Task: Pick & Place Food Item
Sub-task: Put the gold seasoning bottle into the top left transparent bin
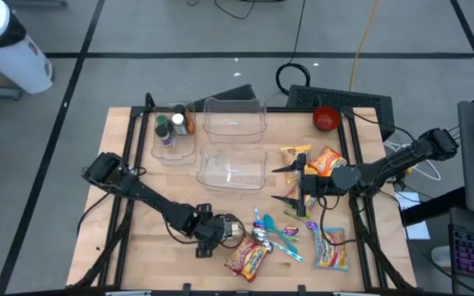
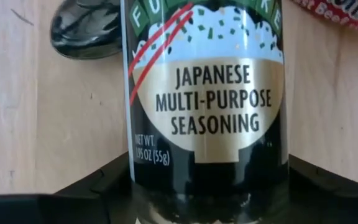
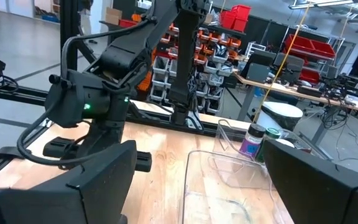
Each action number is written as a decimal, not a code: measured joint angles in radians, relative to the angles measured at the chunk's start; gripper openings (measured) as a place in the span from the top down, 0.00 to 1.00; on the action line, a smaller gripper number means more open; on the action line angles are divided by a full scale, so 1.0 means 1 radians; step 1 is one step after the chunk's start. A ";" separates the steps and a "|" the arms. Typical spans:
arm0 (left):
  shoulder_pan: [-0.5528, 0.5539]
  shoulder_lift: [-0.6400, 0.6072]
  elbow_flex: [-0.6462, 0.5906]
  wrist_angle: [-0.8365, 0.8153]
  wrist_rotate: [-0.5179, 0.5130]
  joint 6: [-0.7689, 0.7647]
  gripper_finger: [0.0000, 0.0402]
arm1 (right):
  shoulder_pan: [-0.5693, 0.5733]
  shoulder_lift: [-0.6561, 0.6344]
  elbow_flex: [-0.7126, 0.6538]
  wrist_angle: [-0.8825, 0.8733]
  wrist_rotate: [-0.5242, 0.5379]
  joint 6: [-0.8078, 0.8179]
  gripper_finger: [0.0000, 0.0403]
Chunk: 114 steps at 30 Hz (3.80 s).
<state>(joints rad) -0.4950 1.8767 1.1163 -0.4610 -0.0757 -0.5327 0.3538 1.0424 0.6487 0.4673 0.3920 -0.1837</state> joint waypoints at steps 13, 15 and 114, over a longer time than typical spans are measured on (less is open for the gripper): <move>0.025 -0.006 0.073 -0.010 0.054 -0.034 0.02 | 0.000 0.000 0.000 0.000 0.000 0.000 0.14; 0.028 -0.006 0.081 -0.009 0.054 -0.044 0.03 | 0.000 0.000 0.000 0.000 0.000 0.000 0.14; 0.277 -0.473 -0.550 1.319 -0.128 0.393 0.17 | -0.262 0.723 0.403 0.483 -0.472 0.244 0.36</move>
<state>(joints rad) -0.2176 1.4033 0.5667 0.8582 -0.2039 -0.1396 0.0916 1.7655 1.0519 0.9504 -0.0799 0.0601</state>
